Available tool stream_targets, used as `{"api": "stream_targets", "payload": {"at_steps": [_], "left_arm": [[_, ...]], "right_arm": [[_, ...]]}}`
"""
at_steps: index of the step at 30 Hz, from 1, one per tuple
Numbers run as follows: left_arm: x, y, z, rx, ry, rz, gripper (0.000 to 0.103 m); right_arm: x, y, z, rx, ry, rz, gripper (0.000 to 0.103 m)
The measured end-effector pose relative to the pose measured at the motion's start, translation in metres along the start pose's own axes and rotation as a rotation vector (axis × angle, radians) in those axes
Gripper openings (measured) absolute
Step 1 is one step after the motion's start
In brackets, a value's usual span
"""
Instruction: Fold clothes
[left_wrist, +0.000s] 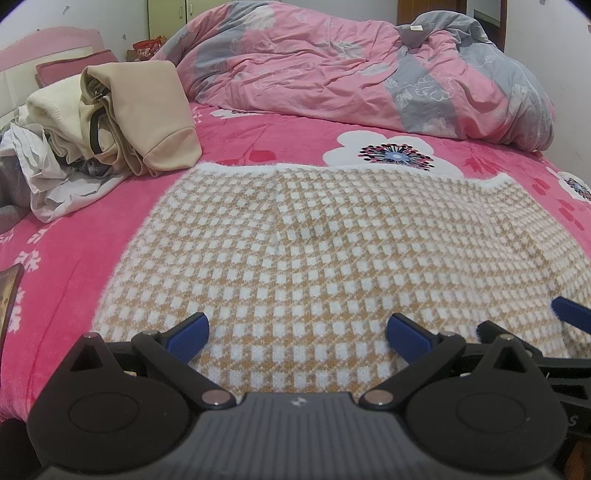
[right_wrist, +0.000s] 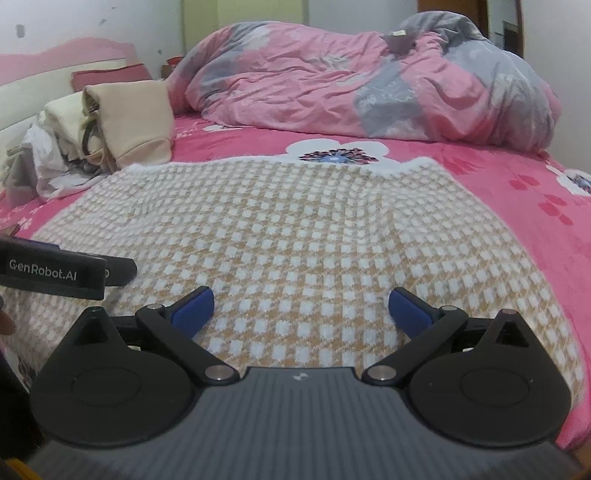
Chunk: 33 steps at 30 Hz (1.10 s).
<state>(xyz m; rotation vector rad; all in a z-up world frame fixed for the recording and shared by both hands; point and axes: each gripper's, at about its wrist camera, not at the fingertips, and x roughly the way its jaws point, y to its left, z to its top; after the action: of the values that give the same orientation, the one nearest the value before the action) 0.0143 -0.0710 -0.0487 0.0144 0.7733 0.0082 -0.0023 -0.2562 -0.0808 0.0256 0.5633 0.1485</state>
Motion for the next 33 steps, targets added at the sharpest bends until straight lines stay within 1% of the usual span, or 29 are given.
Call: {"api": "stream_targets", "payload": {"at_steps": [5,13,19,25,30,33], "left_arm": [[0.0,0.0,0.0,-0.006,0.001,0.001,0.103],[0.001,0.003,0.0,-0.02,-0.001,-0.017,0.103],[0.001,0.005,-0.001,-0.025,-0.011,-0.031,0.103],[0.0,0.007,-0.005,-0.032,-0.036,-0.049,0.103],[-0.002,0.006,-0.007,-0.033,-0.047,-0.042,0.103],[-0.002,0.005,-0.008,-0.028,-0.05,-0.043,0.103]], "right_arm": [[-0.002,-0.007,-0.003,0.082,0.001,0.018,0.102],[-0.007,-0.022,-0.011,0.115,-0.023,0.104,0.102],[-0.008,-0.028,-0.009,0.146,-0.009,0.144,0.102],[-0.008,-0.029,-0.01,0.164,-0.014,0.14,0.102],[-0.006,-0.02,-0.01,0.118,-0.011,0.101,0.102],[-0.006,-0.018,-0.01,0.108,-0.003,0.093,0.102]]}}
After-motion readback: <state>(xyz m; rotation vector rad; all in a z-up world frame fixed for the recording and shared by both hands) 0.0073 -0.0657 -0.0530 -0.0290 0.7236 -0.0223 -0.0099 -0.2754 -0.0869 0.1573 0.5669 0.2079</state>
